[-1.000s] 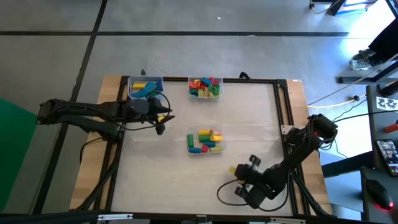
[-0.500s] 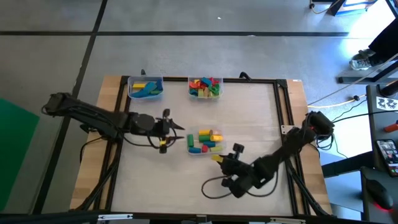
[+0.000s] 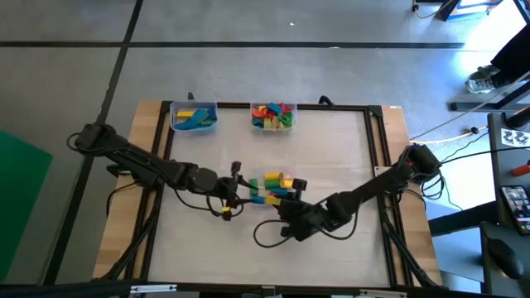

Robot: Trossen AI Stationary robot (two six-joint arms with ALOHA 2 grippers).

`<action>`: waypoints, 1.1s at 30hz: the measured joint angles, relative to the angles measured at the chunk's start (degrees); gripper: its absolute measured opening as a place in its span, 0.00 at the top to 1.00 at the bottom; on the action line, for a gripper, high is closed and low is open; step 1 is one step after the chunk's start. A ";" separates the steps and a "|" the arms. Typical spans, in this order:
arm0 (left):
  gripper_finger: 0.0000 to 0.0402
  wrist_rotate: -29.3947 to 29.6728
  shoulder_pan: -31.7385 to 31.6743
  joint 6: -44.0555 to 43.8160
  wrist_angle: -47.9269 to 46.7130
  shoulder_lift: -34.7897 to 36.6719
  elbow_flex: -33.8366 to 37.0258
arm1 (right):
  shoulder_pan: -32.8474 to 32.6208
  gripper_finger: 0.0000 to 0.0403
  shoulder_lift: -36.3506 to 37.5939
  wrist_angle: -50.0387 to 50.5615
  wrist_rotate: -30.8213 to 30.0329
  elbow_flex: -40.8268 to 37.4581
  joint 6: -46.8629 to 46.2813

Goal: Sort blocks by size
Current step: Put the yellow rectangular block into the top left transparent bin

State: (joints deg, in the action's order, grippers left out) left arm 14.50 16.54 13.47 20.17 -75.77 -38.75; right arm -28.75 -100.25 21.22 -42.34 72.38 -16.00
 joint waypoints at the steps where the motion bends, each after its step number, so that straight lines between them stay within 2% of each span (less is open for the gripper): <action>1: 0.59 0.00 0.13 -0.69 0.00 -0.41 -0.44 | 0.25 0.76 0.00 -0.52 0.34 0.00 0.54; 8: 0.44 -3.81 0.13 -3.39 -0.08 -3.62 -2.53 | 1.55 0.75 0.01 -3.09 1.72 0.00 3.88; 12: 0.40 -4.28 0.13 -2.58 -0.07 -4.60 -3.57 | 1.53 0.75 0.02 -5.11 2.37 0.00 5.64; 26: 0.41 -4.26 0.11 -1.33 0.37 -5.51 -5.04 | 1.57 0.75 0.02 -11.32 2.49 0.00 10.94; 33: 0.52 -4.26 0.11 -1.28 0.46 -5.51 -5.01 | 2.60 0.75 0.02 -11.31 2.94 0.00 10.67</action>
State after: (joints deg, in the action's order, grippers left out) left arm 10.24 16.64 12.19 20.63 -81.28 -43.77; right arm -26.15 -100.22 9.91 -39.40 72.38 -5.32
